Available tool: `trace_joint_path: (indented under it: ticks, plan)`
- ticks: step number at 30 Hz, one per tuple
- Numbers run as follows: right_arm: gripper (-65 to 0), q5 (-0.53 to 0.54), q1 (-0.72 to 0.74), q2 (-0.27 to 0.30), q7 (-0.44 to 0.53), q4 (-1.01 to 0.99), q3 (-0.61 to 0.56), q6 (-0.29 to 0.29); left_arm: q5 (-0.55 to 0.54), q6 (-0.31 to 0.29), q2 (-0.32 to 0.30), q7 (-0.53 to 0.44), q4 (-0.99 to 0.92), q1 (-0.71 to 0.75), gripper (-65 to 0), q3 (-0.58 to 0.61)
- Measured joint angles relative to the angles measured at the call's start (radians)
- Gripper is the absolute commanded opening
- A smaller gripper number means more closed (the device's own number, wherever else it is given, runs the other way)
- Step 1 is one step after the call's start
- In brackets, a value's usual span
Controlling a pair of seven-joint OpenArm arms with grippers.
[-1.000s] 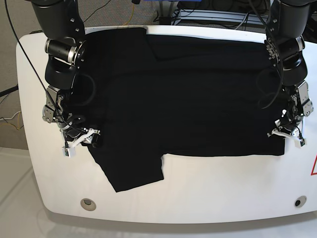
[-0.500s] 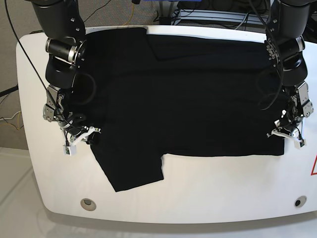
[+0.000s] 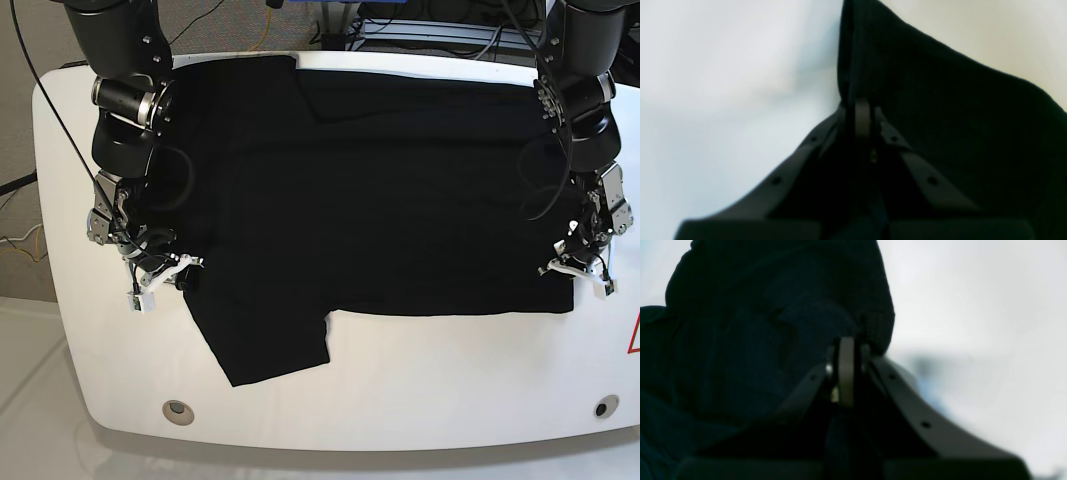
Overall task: Fold the T-shirt properly
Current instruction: 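Lift the hem with both grippers and fold it over toward the collar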
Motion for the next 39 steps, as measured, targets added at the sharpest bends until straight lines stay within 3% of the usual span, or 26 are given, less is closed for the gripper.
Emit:
trace_joint_path:
  ticks: [12, 15, 23, 31, 39]
  plan:
    - [-65.0, -0.007, -0.003, -0.002, -0.072, 0.048, 0.002, 0.001, -0.003, 0.007, 0.005, 0.064, 0.179, 0.053, -65.0, 0.002]
    - [-65.0, -0.008, -0.014, -0.003, -0.135, 0.104, -0.001, 0.006, -0.007, 0.008, 0.008, 0.104, 0.266, 0.077, -65.0, 0.001]
    - [-65.0, 0.003, -0.034, 0.01, -0.174, 0.223, -0.002, 0.016, -0.05, 0.003, 0.005, 0.121, 0.394, 0.132, -65.0, -0.005]
    - [-65.0, 0.045, -0.099, 0.058, -0.243, 0.411, -0.002, 0.029, -0.086, 0.0, -0.005, 0.134, 0.505, 0.236, -65.0, -0.014]
    - [-65.0, 0.037, -0.245, 0.039, -0.289, 0.747, -0.012, 0.037, -0.105, 0.0, -0.009, 0.131, 0.618, 0.323, -65.0, -0.016]
